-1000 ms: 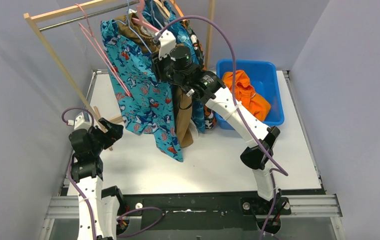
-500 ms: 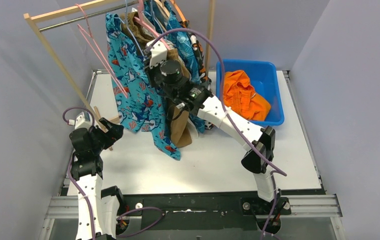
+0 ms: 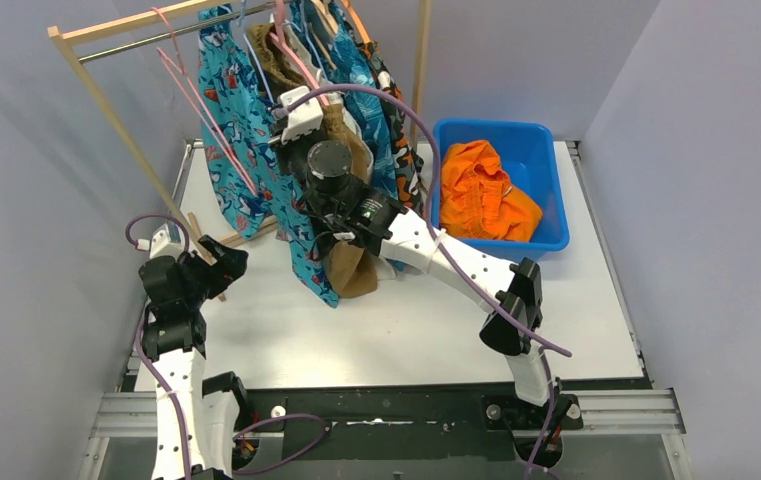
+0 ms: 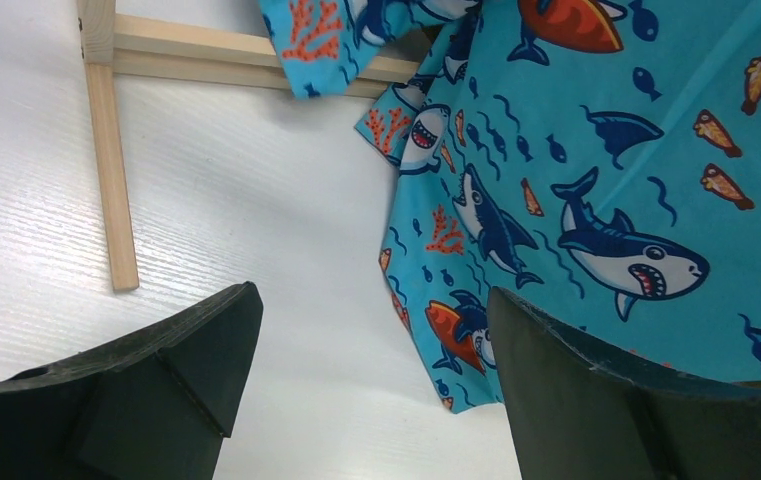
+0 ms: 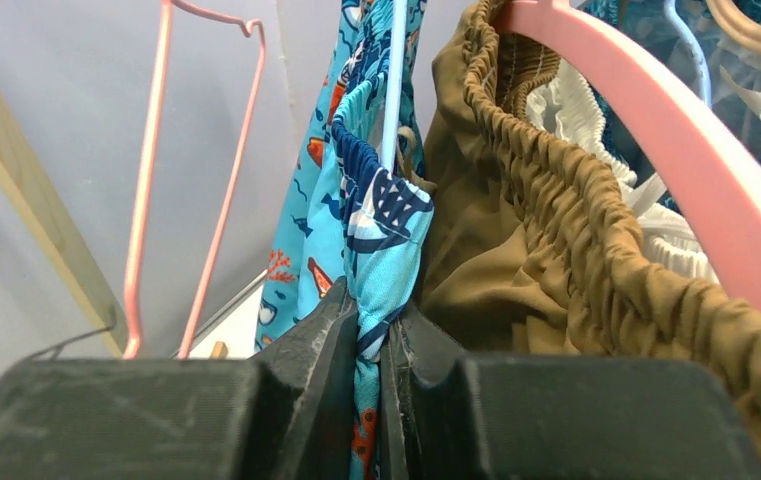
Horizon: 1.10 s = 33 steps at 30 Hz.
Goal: Remove the shorts from the hanger
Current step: Pick up the hanger from the clothes rod, then remove the shorts from the hanger.
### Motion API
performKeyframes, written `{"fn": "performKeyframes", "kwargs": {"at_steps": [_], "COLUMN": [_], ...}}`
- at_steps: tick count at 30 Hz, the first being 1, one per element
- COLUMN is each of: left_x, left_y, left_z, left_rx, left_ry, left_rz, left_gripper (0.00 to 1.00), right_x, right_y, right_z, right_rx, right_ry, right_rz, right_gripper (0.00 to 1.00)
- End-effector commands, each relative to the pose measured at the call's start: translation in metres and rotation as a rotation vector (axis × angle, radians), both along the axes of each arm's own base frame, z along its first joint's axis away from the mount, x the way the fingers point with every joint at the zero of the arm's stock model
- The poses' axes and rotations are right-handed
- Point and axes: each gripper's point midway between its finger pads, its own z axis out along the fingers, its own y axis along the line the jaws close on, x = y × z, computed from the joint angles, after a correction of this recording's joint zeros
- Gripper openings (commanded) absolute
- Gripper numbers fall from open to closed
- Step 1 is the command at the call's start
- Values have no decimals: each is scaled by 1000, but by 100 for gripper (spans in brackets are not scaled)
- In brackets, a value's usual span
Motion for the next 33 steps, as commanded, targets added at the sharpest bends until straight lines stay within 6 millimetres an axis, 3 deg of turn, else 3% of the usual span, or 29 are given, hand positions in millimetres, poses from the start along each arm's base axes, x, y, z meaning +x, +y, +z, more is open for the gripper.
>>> {"fn": "performKeyframes", "kwargs": {"at_steps": [1,7,9,15,20,23,29,33], "left_x": [7,7,7,7,6,6,6,6], "left_y": [-1,-1,0,0,1,1,1,-2], "left_z": [19,19,20,20,21,21,20,22], "left_rx": [22,24,26,29,30,32,31,32], "left_ry": [-75,-77,-78,-78,-75,-75,-68,-79], "left_rz": [-21,-18,-17,-12,-9,-9,-7,-20], "left_gripper": [84,84,84,84,84,84,87,87], "right_x": [-10,-26,-32,-63,-92,-112,-162,-183], "right_y": [-39,-39,-39,-60,-76,-88,-125,-158], "right_z": [81,56,39,14,-18,-48,-140,-170], "right_rx": [225,130,83,32,-37,-52,-129,-259], "right_ry": [-125,-44,-6,61,124,173,314,402], "right_rz": [-62,14,50,144,236,295,420,451], "right_gripper": [0,0,0,0,0,0,0,0]}}
